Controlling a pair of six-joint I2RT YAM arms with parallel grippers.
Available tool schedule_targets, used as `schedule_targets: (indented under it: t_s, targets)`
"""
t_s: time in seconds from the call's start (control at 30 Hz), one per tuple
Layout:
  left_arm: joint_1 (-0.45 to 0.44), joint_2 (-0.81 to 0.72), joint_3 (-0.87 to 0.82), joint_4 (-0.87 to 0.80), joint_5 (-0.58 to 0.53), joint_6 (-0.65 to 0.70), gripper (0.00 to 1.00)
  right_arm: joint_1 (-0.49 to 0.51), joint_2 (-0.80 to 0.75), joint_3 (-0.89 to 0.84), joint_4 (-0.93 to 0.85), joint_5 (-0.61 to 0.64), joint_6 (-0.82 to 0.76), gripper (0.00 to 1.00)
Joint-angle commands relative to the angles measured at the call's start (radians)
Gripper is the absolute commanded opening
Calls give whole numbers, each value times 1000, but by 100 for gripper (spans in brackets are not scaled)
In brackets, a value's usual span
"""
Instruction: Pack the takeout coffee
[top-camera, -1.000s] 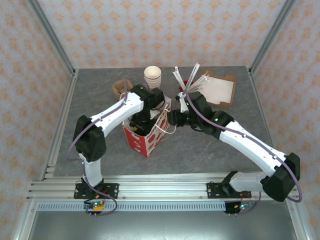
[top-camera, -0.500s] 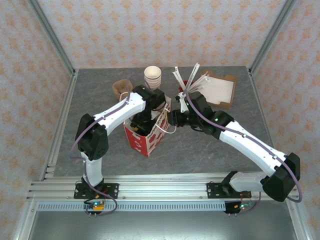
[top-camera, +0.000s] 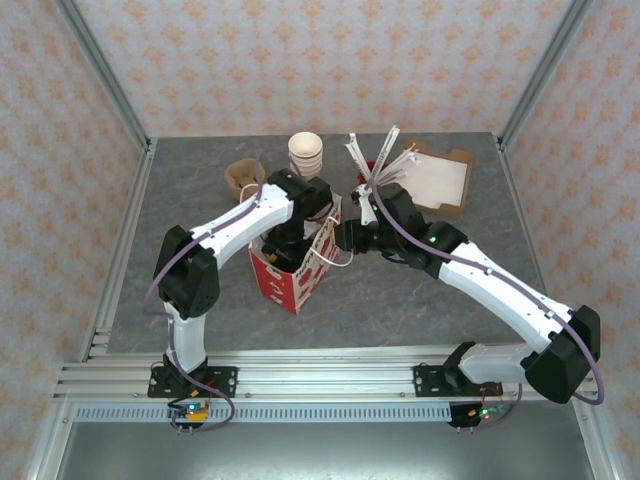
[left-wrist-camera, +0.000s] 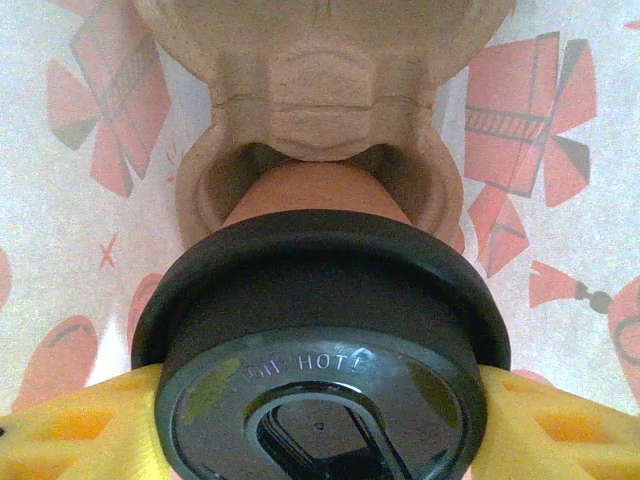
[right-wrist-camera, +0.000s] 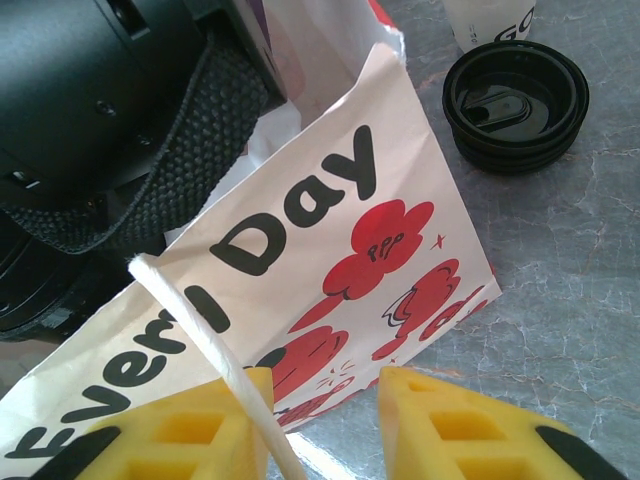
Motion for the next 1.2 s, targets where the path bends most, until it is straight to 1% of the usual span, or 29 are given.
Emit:
schedule_targets:
  t_s: [0.0, 0.73, 1.17]
  targets:
    - [7, 37, 21, -3, -26, 17, 32, 2, 9, 23, -9, -3, -2, 34]
    - [14, 91, 72, 8, -45, 14, 31, 11, 26, 12, 3, -10, 10, 34]
    - [17, 137, 75, 18, -28, 20, 31, 16, 31, -1, 9, -11, 16, 34]
